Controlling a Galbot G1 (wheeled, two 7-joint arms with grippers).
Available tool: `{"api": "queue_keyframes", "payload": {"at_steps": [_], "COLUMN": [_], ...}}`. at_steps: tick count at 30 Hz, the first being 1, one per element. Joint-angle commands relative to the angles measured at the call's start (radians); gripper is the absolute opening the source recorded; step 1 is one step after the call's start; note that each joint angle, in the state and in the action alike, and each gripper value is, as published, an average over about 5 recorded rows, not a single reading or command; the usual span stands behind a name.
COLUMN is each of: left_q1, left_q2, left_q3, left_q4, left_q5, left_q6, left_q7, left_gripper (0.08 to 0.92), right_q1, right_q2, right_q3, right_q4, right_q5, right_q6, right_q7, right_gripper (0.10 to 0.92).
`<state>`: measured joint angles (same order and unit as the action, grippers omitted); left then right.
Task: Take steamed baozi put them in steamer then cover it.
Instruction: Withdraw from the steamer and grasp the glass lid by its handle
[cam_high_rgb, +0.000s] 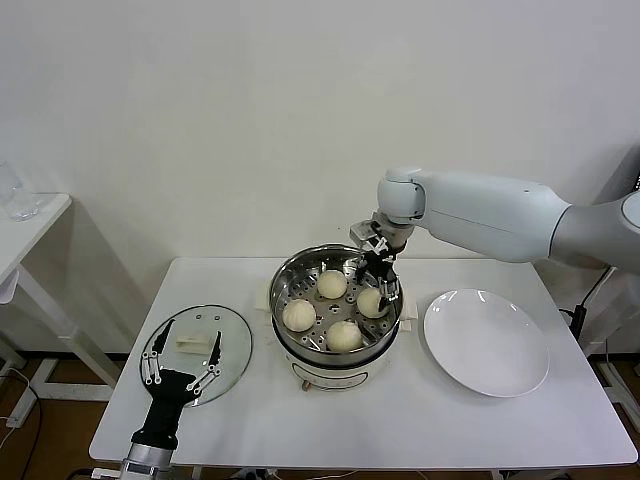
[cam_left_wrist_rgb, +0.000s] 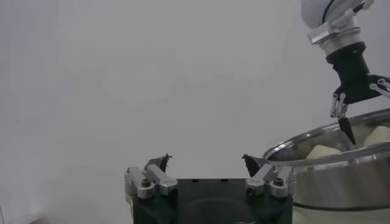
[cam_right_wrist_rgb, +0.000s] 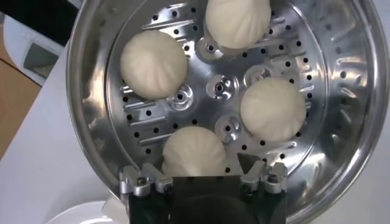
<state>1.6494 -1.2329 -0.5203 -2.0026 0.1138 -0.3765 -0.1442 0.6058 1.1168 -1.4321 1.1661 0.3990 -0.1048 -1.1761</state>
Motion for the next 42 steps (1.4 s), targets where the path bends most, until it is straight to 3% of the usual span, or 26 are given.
{"api": "queue_keyframes", "payload": {"at_steps": [1, 3, 9, 12, 15, 20, 30, 42], "left_q1": [-0.014, -0.022, -0.055, -0.072, -0.081, -0.085, -0.094, -0.109], "left_q2": [0.000, 0.002, 0.018, 0.023, 0.024, 0.023, 0.042, 0.075], "left_q3": [0.001, -0.002, -0.013, -0.014, -0.014, -0.013, -0.078, -0.129], "left_q4": [0.000, -0.002, -0.005, -0.012, -0.015, -0.007, 0.072, 0.312], "left_q5": [0.035, 0.057, 0.147, 0.183, 0.228, 0.300, 0.557, 0.953], "left_q6": [0.009, 0.014, 0.048, 0.085, 0.111, 0.133, 0.103, 0.130], "left_q7": [-0.009, -0.016, -0.060, -0.085, -0.101, -0.129, -0.117, -0.088], "left_gripper": [0.823, 0.823, 0.823, 0.823, 0.823, 0.823, 0.823, 0.823], "right_q1": [-0.023, -0.044, -0.212, -0.388, -0.616, -0.991, -1.599, -1.911], "right_q2": [-0.182, -0.249, -0.424, -0.471, -0.492, -0.478, -0.307, -0.098], "right_q3": [0.196, 0.235, 0.350, 0.529, 0.763, 1.163, 1.813, 2.011], "right_q4": [0.169, 0.219, 0.336, 0.352, 0.362, 0.374, 0.374, 0.384], "right_q5": [0.121, 0.176, 0.214, 0.204, 0.198, 0.171, 0.057, 0.001], "right_q6": [0.044, 0.097, 0.283, 0.343, 0.388, 0.422, 0.438, 0.488], "right_q7": [0.149, 0.326, 1.106, 1.334, 1.464, 1.522, 1.464, 1.386], "right_gripper": [0.823, 0.823, 0.823, 0.823, 0.823, 0.823, 0.823, 0.823]}}
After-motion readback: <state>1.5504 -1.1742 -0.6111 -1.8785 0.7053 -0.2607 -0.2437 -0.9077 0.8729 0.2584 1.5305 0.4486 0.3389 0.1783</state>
